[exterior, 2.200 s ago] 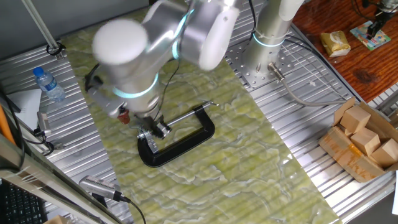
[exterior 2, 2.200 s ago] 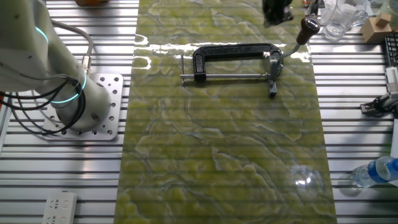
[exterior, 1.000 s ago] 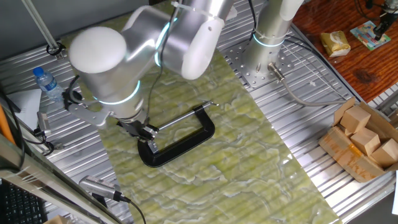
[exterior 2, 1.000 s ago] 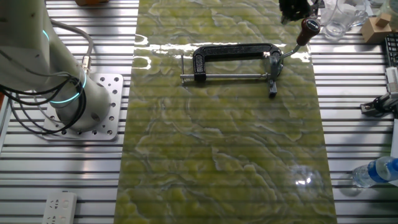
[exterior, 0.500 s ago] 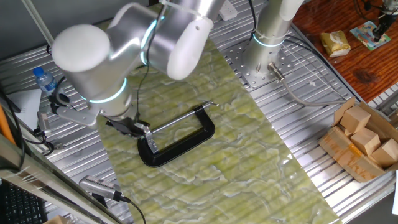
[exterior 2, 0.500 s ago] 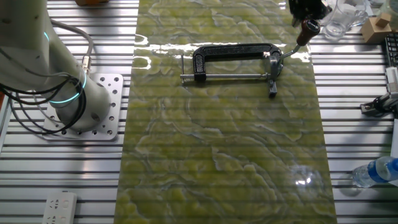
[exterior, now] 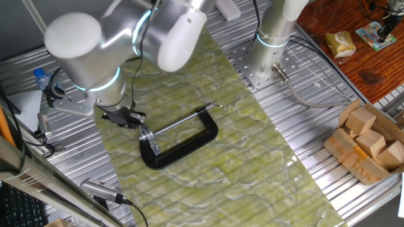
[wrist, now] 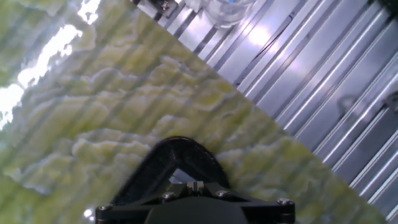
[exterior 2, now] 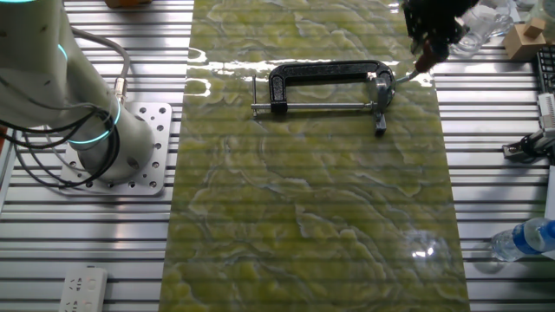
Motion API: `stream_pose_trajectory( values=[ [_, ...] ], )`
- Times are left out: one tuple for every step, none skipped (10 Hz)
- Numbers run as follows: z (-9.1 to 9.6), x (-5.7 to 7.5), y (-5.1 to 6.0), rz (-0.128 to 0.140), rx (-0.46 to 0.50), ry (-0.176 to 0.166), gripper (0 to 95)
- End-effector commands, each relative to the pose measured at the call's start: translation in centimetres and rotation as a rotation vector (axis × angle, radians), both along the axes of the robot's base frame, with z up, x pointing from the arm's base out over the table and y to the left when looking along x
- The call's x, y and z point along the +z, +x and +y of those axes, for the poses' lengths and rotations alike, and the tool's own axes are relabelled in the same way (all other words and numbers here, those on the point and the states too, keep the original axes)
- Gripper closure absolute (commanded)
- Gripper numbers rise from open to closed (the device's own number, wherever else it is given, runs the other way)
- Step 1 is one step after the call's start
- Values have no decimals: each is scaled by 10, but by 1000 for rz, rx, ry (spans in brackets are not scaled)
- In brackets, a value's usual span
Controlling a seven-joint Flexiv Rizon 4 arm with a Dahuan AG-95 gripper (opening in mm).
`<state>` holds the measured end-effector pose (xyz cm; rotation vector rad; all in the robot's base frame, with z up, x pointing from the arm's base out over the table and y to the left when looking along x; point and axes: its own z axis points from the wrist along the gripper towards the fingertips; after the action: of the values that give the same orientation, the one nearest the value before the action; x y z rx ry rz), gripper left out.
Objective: Push down the lever
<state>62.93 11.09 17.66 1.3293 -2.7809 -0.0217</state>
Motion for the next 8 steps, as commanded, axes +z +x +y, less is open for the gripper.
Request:
stream_pose_trajectory(
  values=[
    [-13,-6,1,-5,29,1,950],
    [-22,-10,2,-10,41,3,950],
    [-26,-12,3,-9,46,3,950],
    [-31,-13,3,-9,57,2,950],
    [-34,-15,4,-8,70,1,950],
    [-38,-17,4,-9,78,1,950],
    [-41,-18,4,-9,84,0,950],
    [-45,-18,3,-9,91,-1,950]
  ],
)
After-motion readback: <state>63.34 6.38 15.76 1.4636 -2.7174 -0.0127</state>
